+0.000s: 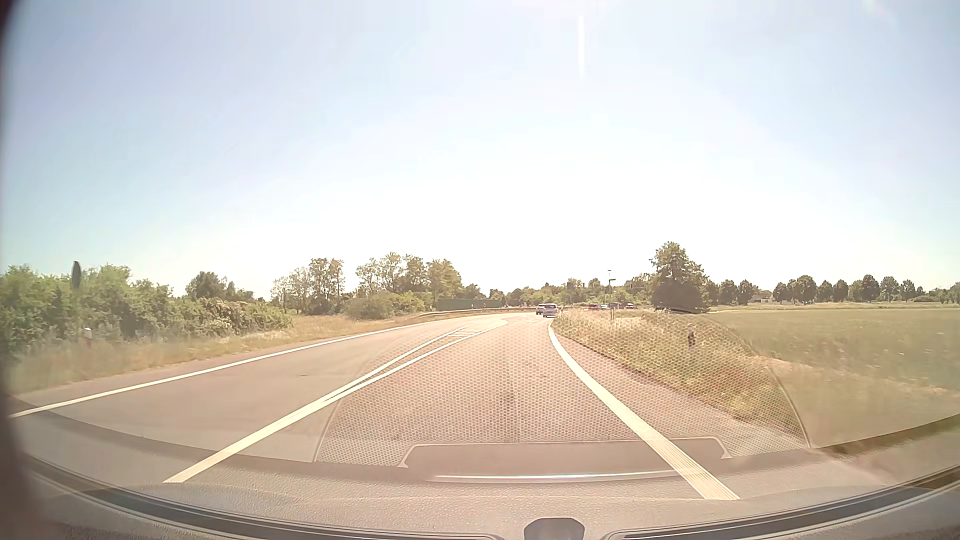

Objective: Follow the waypoints while adhering to traffic rules and regulations

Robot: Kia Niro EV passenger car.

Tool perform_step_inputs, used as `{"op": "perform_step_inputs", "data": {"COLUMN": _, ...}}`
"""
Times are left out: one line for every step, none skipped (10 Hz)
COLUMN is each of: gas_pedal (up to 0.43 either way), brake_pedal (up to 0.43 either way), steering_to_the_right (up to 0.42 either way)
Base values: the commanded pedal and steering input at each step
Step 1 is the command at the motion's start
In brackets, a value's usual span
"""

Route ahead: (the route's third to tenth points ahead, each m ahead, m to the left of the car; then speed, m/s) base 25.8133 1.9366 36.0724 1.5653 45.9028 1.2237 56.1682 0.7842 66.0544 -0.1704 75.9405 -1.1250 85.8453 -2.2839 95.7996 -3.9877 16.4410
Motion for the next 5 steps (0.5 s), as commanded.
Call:
{"op": "perform_step_inputs", "data": {"gas_pedal": 0.0, "brake_pedal": 0.03, "steering_to_the_right": 0.002}}
{"op": "perform_step_inputs", "data": {"gas_pedal": 0.0, "brake_pedal": 0.03, "steering_to_the_right": 0.002}}
{"op": "perform_step_inputs", "data": {"gas_pedal": 0.0, "brake_pedal": 0.03, "steering_to_the_right": 0.002}}
{"op": "perform_step_inputs", "data": {"gas_pedal": 0.0, "brake_pedal": 0.03, "steering_to_the_right": 0.002}}
{"op": "perform_step_inputs", "data": {"gas_pedal": 0.0, "brake_pedal": 0.03, "steering_to_the_right": 0.002}}
